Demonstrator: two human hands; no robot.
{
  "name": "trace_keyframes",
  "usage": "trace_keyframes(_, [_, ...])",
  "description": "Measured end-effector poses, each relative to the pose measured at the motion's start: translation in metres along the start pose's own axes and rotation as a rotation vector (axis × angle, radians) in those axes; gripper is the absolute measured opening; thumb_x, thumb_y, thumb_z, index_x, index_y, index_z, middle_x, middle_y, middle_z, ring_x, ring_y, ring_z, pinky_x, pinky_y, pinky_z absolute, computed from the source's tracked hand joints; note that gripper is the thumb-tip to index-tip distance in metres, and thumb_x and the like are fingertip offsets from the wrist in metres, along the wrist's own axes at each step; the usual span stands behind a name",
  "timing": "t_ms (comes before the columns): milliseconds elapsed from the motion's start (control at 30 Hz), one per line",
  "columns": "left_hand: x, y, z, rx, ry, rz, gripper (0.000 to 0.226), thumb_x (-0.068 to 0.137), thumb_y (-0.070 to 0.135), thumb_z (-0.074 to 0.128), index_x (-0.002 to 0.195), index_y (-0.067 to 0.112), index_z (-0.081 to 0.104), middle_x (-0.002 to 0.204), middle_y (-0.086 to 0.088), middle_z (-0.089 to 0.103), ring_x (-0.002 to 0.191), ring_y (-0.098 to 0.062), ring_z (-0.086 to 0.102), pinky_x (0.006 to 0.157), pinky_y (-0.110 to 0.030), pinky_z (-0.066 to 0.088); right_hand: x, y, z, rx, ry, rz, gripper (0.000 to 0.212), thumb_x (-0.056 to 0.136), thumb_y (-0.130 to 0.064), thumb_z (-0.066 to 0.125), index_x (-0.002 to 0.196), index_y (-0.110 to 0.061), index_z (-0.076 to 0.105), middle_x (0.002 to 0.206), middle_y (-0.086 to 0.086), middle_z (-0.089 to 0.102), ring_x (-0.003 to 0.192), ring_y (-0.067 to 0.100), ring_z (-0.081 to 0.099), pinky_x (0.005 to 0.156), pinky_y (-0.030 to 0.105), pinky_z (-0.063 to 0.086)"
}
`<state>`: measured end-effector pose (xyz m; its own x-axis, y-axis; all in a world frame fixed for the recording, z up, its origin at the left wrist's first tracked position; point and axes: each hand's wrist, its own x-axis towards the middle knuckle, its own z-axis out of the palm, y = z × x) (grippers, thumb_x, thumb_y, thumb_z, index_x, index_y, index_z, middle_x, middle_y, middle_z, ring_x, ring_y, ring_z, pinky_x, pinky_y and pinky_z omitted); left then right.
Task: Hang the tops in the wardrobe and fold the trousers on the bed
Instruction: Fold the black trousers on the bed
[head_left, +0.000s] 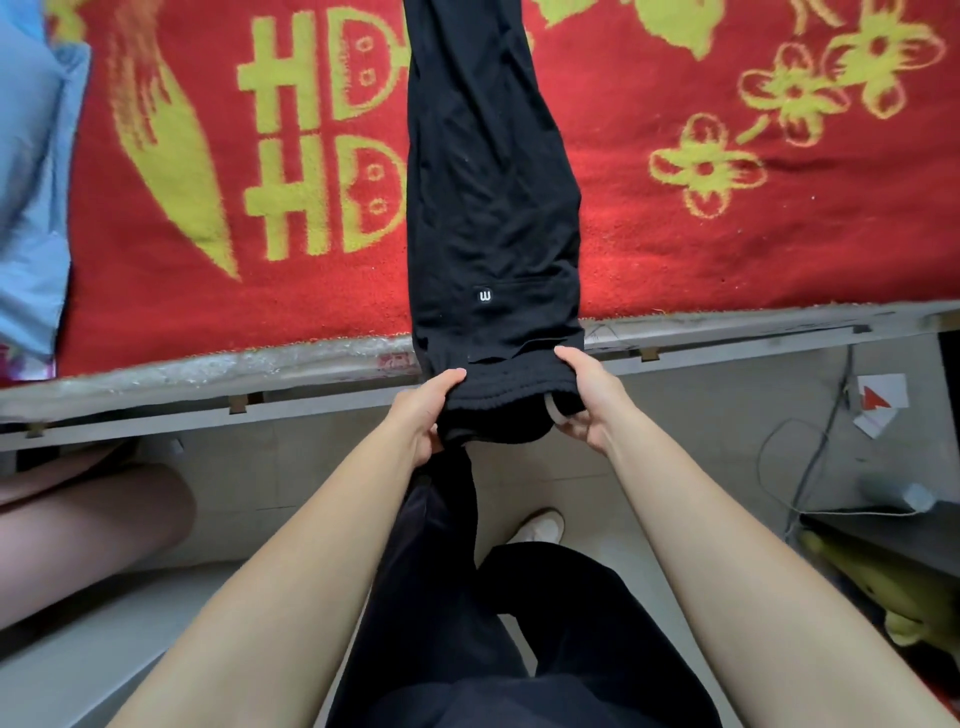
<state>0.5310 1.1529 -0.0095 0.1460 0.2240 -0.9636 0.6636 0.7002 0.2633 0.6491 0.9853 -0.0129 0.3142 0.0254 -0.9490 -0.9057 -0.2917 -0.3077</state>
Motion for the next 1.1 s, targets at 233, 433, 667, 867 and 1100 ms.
trace_keyframes(233, [0.024,0.128,0.025,-0.016,-0.075,0.061,0.044,0.09,0.039,0.065,0.125,0.012,0.061,0.105,-0.01,0.069,0.078,-0.024,0.07,0.054,-0.037,0.058,0.016,-0.127,0.045,-0.078,0.018,-0.061,0.031,0.081,-0.05,0.064,0.097,-0.023,0.064,0.067,-0.005,0.068,0.045,0.012,0.065,0.05,0.026,0.055])
trace_keyframes(433, [0.071,0.212,0.022,-0.271,-0.106,0.226,0.075,0.091,0.051,0.059,0.152,0.023,0.025,0.147,-0.019,0.037,0.129,-0.036,0.048,0.088,-0.045,0.056,0.057,-0.201,0.076,0.213,-0.098,-0.334,0.018,0.095,-0.047,0.056,0.098,-0.03,0.056,0.122,0.005,0.066,0.112,0.02,0.065,0.094,0.037,0.051])
trace_keyframes(667, [0.117,0.207,0.025,0.799,0.255,0.668,0.068,0.092,0.042,0.059,0.148,0.016,0.031,0.141,-0.008,0.042,0.123,-0.025,0.05,0.103,-0.042,0.044,0.097,-0.179,0.08,-0.71,0.511,-0.743,0.058,0.093,-0.04,0.059,0.144,-0.018,0.045,0.141,0.006,0.043,0.129,0.021,0.044,0.105,0.029,0.033])
trace_keyframes(867, [0.139,0.242,0.046,1.386,0.352,1.202,0.066,0.09,0.025,0.059,0.151,0.022,0.032,0.154,-0.009,0.032,0.137,-0.032,0.031,0.102,-0.045,0.038,0.123,-0.187,0.083,-1.164,0.424,-0.737,0.053,0.092,-0.031,0.057,0.143,-0.018,0.048,0.135,0.009,0.053,0.123,0.033,0.046,0.099,0.044,0.041])
trace_keyframes(1100, [0.164,0.269,0.058,1.66,0.163,1.018,0.062,0.096,0.03,0.058,0.15,0.029,0.029,0.137,-0.006,0.043,0.124,-0.033,0.037,0.09,-0.044,0.043,0.118,-0.225,0.079,-1.518,0.405,-0.444,0.039,0.095,-0.044,0.048,0.087,-0.013,0.07,0.099,0.015,0.068,0.098,0.039,0.061,0.075,0.039,0.043])
